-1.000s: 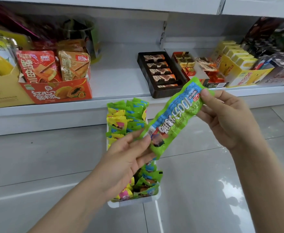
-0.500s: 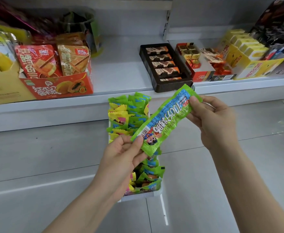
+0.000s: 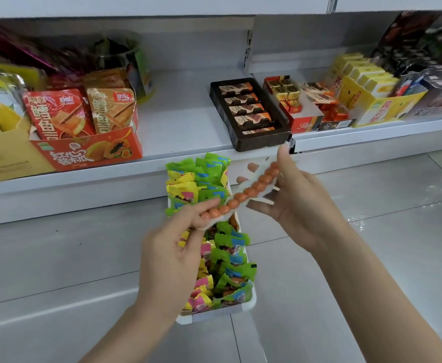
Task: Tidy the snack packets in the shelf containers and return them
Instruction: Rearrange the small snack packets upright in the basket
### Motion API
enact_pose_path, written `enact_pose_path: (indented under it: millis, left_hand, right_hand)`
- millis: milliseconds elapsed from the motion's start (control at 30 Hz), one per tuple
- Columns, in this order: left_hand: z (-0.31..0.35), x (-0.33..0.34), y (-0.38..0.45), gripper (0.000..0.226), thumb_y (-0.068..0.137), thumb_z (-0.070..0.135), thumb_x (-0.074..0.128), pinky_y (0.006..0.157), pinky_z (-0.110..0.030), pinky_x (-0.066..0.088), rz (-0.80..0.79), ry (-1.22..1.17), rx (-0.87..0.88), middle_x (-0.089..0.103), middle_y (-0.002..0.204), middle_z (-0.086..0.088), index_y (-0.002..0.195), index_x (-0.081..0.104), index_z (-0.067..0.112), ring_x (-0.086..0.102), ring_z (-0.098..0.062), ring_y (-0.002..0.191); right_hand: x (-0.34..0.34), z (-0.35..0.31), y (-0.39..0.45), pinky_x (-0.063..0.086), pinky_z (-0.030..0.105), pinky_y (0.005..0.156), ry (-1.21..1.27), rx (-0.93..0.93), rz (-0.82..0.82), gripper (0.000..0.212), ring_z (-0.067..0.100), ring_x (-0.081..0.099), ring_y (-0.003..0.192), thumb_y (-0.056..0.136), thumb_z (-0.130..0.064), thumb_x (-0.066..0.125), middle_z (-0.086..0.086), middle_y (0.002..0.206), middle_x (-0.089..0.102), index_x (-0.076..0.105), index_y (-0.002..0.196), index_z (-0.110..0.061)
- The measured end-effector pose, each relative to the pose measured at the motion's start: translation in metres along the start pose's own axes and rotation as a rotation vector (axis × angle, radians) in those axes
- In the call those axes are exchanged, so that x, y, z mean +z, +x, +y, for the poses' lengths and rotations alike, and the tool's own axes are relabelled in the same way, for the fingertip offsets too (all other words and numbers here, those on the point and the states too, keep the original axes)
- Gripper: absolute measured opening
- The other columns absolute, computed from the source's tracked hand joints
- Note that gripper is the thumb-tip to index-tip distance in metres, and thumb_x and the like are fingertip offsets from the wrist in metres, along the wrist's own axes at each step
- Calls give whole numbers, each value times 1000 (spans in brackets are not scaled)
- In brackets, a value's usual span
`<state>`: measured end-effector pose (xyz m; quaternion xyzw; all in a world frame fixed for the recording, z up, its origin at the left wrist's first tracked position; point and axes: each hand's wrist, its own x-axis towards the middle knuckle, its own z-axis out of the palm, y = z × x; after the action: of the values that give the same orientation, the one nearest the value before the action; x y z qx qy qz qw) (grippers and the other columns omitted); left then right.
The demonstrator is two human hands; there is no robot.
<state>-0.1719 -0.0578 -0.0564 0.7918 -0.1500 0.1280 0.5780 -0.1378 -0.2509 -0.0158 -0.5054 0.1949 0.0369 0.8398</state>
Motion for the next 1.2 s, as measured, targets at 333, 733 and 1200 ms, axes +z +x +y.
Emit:
enact_pose_path:
  millis: [333, 733, 1200]
  left_hand:
    - [1, -8, 5, 77, 71, -16, 76, 92, -31, 56, -168, -634, -495, 65, 131, -4, 133, 48, 21, 65, -22, 118]
    - [4, -12, 5, 46, 74, 10, 71, 76, -17, 54, -219, -701, -628, 75, 112, -6, 119, 66, 19, 71, -16, 104]
    - [10, -5, 7, 35, 75, 21, 73, 72, -26, 59, -239, -873, -750, 74, 110, -13, 110, 72, 16, 73, -27, 97]
  right_hand:
    - [-10, -8, 6, 62, 37, 78, -11, -87, 106, 26, 20, 72, 82, 100, -24, 53, 9, 93, 75, 69, 104, -3]
    - [-9, -10, 5, 62, 34, 80, 37, -108, 54, 27, 15, 73, 83, 101, -25, 52, 6, 95, 76, 70, 104, -7]
    - [0, -1, 5, 62, 32, 74, 106, -71, 2, 23, 17, 74, 80, 94, -26, 59, 9, 95, 76, 71, 101, -7]
